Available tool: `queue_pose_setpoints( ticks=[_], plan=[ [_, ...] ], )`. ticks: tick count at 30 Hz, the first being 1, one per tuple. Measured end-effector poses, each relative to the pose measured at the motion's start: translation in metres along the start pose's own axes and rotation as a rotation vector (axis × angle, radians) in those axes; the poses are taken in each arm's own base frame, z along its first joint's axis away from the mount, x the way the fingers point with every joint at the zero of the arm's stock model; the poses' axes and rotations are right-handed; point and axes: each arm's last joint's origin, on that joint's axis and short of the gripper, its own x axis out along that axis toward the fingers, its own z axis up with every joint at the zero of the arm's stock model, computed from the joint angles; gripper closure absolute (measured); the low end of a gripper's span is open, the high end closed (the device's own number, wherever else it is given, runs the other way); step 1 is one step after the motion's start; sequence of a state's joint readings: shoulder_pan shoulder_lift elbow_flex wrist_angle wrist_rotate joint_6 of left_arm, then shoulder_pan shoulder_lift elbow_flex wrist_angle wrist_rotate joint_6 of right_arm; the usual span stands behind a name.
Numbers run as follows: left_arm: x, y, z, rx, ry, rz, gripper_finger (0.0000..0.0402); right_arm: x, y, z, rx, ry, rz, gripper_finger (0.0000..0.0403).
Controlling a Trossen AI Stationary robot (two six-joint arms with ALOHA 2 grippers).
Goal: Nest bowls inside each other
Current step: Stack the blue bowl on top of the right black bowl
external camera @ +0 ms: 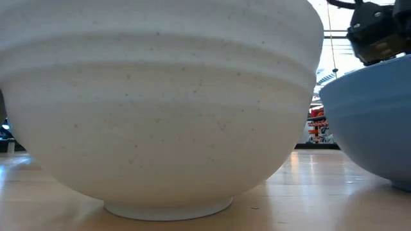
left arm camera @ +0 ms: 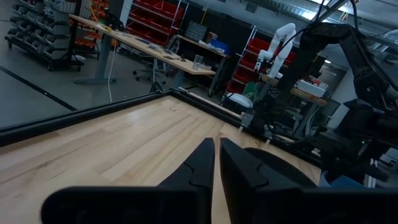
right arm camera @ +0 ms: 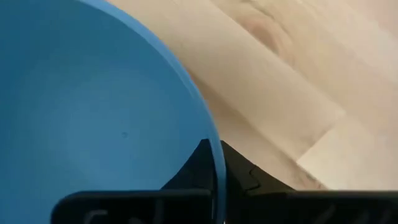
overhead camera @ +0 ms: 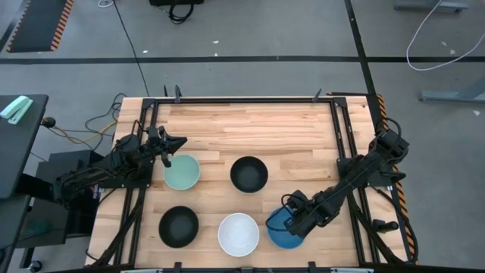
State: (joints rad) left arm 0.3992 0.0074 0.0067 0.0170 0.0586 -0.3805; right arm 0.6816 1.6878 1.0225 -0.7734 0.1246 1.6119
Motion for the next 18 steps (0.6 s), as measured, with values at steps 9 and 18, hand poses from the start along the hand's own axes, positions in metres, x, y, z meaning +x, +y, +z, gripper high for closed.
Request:
queue_pose_setpoints(
  ticks=[9, 18],
  plan=[
    [0.000, 0.000, 0.000, 0.000, 0.000, 0.000, 0.0374, 0.002, 0.000, 0.020, -0.104, 0.005, -0.005, 0.0398],
    [0.000, 0.000, 0.000, 0.000, 0.000, 0.000, 0.0373, -0.016, 0.009, 0.043, -0.207, -0.029, -0.025, 0.0400]
  ],
)
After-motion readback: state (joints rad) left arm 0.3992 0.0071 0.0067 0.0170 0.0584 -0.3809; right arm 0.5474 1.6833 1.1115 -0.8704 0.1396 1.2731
